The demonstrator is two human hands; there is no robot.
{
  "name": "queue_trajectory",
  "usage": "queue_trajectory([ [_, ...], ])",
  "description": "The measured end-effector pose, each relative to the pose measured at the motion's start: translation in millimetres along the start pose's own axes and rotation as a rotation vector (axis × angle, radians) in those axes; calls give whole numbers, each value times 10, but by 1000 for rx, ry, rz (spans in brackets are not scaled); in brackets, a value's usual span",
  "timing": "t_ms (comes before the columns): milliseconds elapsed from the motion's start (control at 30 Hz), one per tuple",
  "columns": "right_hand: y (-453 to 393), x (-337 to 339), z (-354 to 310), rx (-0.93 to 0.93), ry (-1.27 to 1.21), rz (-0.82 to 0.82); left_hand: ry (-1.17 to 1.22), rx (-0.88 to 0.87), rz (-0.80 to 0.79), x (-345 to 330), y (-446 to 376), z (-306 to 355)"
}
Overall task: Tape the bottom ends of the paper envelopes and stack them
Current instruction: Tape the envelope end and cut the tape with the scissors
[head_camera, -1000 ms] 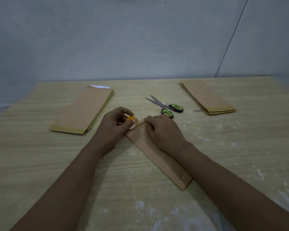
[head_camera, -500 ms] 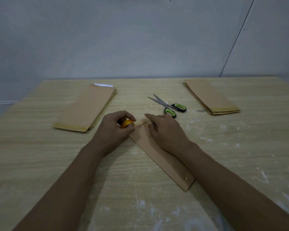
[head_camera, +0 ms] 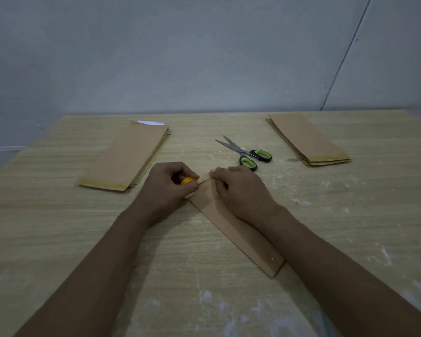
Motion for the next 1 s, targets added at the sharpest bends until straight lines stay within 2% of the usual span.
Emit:
queue_trajectory([
  [300, 0, 0, -74, 49, 86, -29, -217, -53, -51, -9, -4, 96],
  [433, 15, -3, -108, 51, 76, 16, -245, -54, -54, 0, 8, 91],
  [600, -1, -71, -154, 125, 80, -32, -238, -48, -55, 14, 20, 84],
  [867, 60, -31, -164, 91, 68, -103, -87, 19, -80, 76, 40, -7],
  [1000, 82, -17, -192, 98, 94, -106, -94, 28, -84, 81, 40, -16],
])
Point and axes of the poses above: each hand's wrist, its own y-axis away from the middle knuckle, its own x-axis out of the back of the hand, z = x × y, the point moved 7 cm from there along -y, towards the middle knuckle, and after that the axes turned 11 degrees about -x, right-handed, at the moved point
